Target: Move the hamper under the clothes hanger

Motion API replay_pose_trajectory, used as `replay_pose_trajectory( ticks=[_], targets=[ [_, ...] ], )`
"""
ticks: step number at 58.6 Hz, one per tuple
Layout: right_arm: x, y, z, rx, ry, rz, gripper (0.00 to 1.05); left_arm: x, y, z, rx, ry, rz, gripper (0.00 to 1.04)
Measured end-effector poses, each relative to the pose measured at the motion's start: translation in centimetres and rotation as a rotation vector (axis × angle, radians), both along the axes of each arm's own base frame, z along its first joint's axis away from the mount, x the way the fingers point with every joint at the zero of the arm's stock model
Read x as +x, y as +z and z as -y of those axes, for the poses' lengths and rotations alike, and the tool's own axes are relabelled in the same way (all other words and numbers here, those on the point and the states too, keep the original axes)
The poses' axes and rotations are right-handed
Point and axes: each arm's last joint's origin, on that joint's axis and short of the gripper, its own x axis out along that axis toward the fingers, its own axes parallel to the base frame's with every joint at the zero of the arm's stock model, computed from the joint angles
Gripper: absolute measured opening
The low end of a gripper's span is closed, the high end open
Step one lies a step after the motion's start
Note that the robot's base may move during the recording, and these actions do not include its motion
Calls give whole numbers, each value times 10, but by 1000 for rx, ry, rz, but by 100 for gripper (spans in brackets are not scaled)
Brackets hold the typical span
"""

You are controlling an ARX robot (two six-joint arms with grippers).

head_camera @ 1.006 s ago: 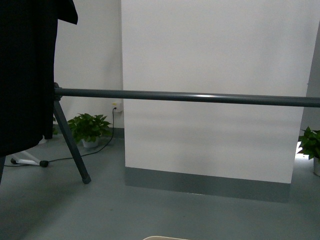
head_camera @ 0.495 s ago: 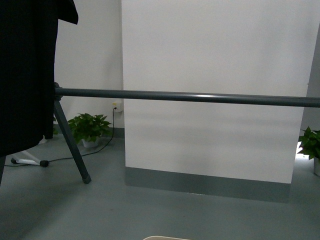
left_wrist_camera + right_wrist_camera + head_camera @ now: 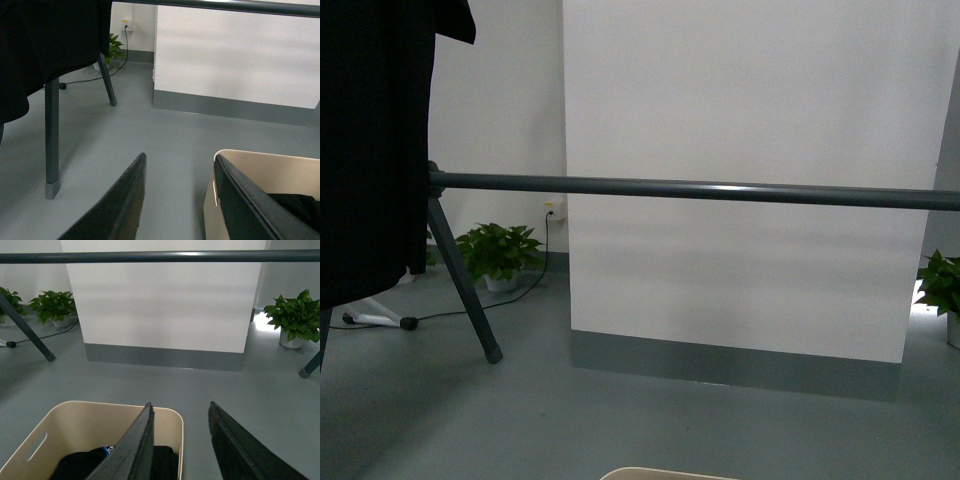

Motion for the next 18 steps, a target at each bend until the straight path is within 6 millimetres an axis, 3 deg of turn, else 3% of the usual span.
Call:
replay_pose_trajectory(
  ticks=[6, 18],
  targets=[
    [0, 0, 0, 0, 0, 0, 62, 0, 0, 0, 0, 0, 0, 69],
    [0, 0, 0, 0, 0, 0, 94, 0, 0, 0, 1, 0, 0, 100]
  ],
)
